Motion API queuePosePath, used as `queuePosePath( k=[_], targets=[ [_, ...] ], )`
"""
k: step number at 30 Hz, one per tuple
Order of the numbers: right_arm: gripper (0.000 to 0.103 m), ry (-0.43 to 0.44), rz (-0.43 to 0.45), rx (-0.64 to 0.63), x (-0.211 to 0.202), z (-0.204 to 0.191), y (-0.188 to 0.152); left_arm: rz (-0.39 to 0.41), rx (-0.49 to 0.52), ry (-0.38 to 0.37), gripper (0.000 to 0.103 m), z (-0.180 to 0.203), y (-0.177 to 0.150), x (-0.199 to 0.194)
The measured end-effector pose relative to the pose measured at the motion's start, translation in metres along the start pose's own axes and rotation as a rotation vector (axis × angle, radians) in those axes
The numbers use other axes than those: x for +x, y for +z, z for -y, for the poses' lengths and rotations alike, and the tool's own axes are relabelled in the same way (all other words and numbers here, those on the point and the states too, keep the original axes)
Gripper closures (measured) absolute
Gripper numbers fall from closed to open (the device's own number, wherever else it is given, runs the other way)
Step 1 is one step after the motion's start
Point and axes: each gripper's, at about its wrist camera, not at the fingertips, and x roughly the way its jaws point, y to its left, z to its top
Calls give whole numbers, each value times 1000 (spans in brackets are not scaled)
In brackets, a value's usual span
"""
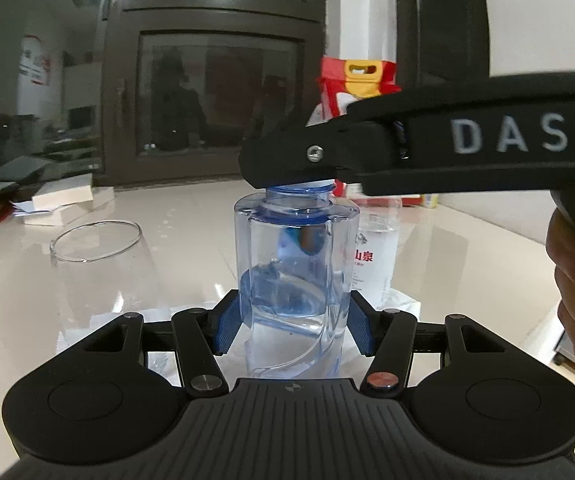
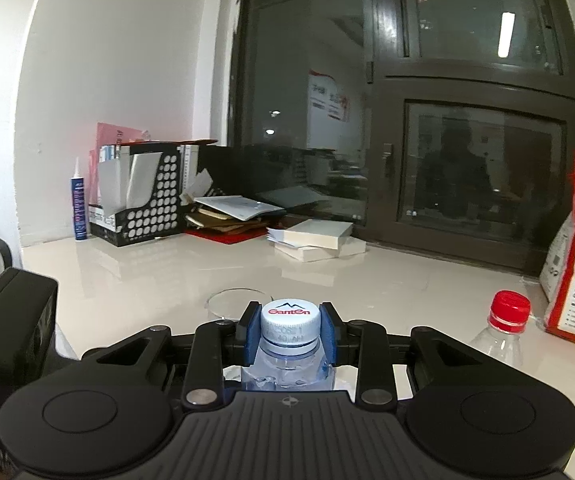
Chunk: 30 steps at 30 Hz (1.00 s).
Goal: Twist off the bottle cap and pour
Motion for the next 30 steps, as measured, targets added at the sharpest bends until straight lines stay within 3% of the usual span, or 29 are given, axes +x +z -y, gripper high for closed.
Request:
queuePosePath(
  k=[6, 14, 30],
  targets=[
    [71, 76, 4, 5, -3, 12, 0, -4, 20, -88, 45, -17, 1, 3],
    [70, 53, -2, -2, 5, 8, 2, -7, 58, -185, 45, -34, 2, 6],
    [64, -10, -17, -18, 22, -3, 6, 12, 68, -67, 45, -9, -4, 0]
  ],
)
